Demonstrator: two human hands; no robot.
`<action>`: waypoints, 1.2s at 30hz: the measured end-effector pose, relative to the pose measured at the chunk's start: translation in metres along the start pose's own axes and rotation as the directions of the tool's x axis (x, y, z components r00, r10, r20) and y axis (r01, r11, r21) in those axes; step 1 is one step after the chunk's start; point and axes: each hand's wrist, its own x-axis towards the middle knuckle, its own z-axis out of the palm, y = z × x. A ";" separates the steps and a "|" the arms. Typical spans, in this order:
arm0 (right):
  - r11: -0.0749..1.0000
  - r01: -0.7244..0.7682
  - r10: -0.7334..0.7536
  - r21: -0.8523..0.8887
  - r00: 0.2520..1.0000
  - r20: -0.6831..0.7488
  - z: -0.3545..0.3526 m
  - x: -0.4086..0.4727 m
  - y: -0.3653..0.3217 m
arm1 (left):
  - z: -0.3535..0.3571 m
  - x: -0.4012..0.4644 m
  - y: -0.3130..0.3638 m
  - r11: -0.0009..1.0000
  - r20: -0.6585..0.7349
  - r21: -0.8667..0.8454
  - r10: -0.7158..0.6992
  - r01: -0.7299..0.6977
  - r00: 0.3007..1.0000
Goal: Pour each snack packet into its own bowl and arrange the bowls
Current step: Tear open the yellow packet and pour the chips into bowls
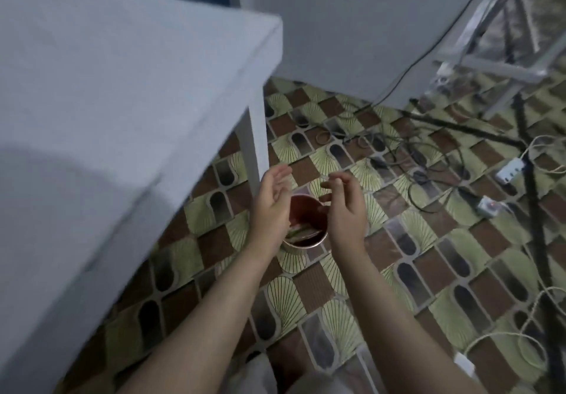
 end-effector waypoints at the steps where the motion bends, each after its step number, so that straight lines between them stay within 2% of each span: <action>1: 0.996 0.087 -0.087 0.006 0.996 0.010 -0.003 -0.016 -0.037 | -0.010 -0.015 0.035 0.998 -0.015 0.005 0.063 -0.063 0.998; 3: 0.965 0.260 -0.261 0.025 0.964 0.050 -0.005 -0.047 -0.106 | -0.035 -0.044 0.102 0.984 -0.079 0.002 0.179 -0.179 0.981; 6: 0.872 0.486 -0.485 0.058 0.844 0.230 0.011 -0.081 -0.188 | -0.080 -0.083 0.171 0.952 -0.238 0.031 0.302 -0.303 0.923; 8: 0.827 0.552 -0.555 0.108 0.769 0.317 0.033 -0.096 -0.225 | -0.107 -0.105 0.198 0.947 -0.324 0.079 0.321 -0.312 0.890; 10: 0.786 0.589 -0.609 0.190 0.683 0.402 0.063 -0.125 -0.261 | -0.145 -0.141 0.219 0.943 -0.474 0.127 0.329 -0.307 0.817; 13: 0.726 0.612 -0.677 0.315 0.551 0.488 0.107 -0.184 -0.301 | -0.210 -0.200 0.233 0.933 -0.667 0.207 0.355 -0.295 0.655; 18: 0.736 0.487 -0.661 0.470 0.368 0.654 0.177 -0.304 -0.328 | -0.320 -0.310 0.234 0.910 -0.859 0.317 0.395 -0.266 0.325; 22: 0.759 0.382 -0.632 0.527 0.238 0.737 0.220 -0.404 -0.332 | -0.393 -0.388 0.226 0.903 -0.904 0.391 0.413 -0.175 0.111; 25: 0.788 0.325 -0.584 0.523 0.127 0.801 0.258 -0.483 -0.332 | -0.452 -0.445 0.219 0.877 -0.883 0.469 0.466 -0.104 -0.053; 28: 0.824 0.289 -0.531 0.488 0.092 0.842 0.301 -0.550 -0.331 | -0.515 -0.486 0.212 0.865 -0.861 0.502 0.498 -0.018 -0.106; 32: 0.836 0.275 -0.516 0.474 0.105 0.850 0.357 -0.619 -0.332 | -0.604 -0.518 0.202 0.864 -0.859 0.499 0.504 0.074 -0.096; 36: 0.799 0.370 -0.537 0.474 0.085 0.839 0.406 -0.661 -0.341 | -0.682 -0.526 0.191 0.877 -0.869 0.456 0.475 0.150 -0.135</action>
